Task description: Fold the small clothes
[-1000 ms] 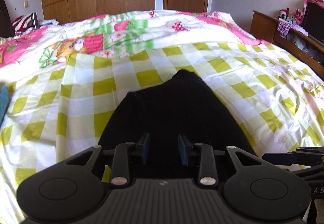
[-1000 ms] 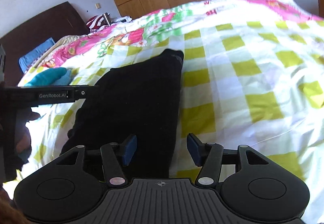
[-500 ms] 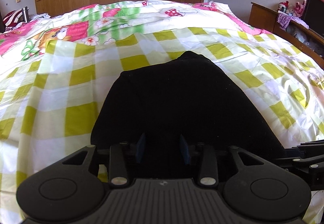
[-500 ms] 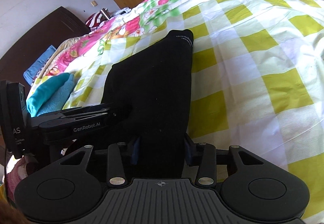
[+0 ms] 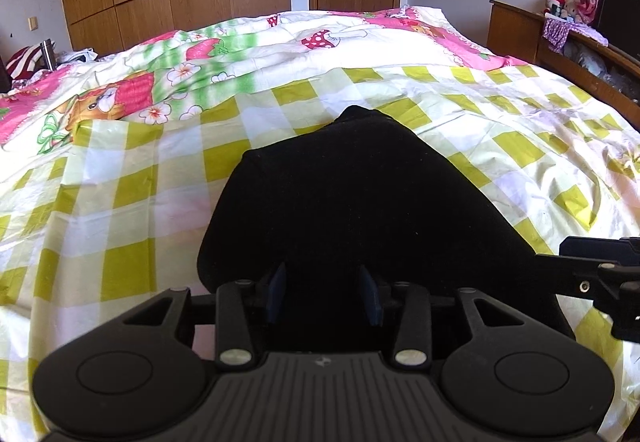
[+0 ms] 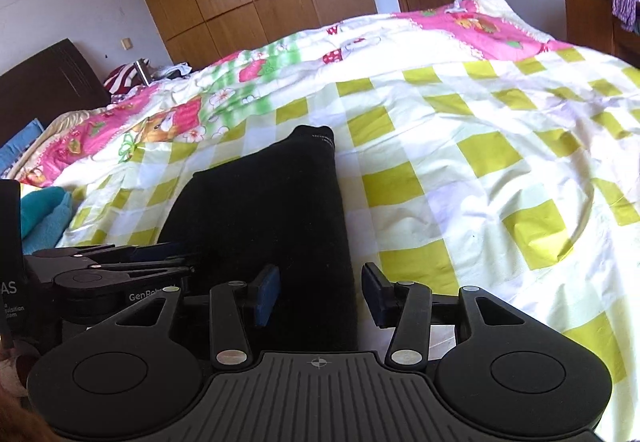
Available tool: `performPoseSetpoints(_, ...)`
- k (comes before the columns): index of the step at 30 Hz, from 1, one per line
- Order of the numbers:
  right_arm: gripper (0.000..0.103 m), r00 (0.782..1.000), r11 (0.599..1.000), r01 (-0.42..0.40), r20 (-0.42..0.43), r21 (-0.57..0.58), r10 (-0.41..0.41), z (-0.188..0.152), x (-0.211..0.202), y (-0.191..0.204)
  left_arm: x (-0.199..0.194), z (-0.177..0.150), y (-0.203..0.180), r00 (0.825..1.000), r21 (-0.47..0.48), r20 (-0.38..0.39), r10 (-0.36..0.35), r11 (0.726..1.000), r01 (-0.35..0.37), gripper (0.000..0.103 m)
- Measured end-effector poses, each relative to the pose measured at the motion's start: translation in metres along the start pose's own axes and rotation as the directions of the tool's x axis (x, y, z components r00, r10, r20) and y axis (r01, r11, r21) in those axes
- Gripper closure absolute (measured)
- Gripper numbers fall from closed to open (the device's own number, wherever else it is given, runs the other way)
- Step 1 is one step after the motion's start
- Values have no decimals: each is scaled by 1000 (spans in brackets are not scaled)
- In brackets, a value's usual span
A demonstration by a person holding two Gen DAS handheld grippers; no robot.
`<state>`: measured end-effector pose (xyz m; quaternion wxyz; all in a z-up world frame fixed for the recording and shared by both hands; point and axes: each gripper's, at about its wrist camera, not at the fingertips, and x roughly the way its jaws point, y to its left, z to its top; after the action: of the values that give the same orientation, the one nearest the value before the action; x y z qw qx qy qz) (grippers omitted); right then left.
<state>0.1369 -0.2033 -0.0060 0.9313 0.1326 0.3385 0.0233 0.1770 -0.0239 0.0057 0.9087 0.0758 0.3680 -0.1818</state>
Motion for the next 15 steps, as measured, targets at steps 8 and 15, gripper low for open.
performPoseSetpoints(8,57,1000,994,7,-27,-106,-10,-25,-1,28,-17,-13,-16,998,60,-21,52,997,-51,48)
performPoseSetpoints(15,57,1000,993,4,-12,-121,-5,-29,-12,32,-25,-18,-21,998,57,-22,55,997,-54,47)
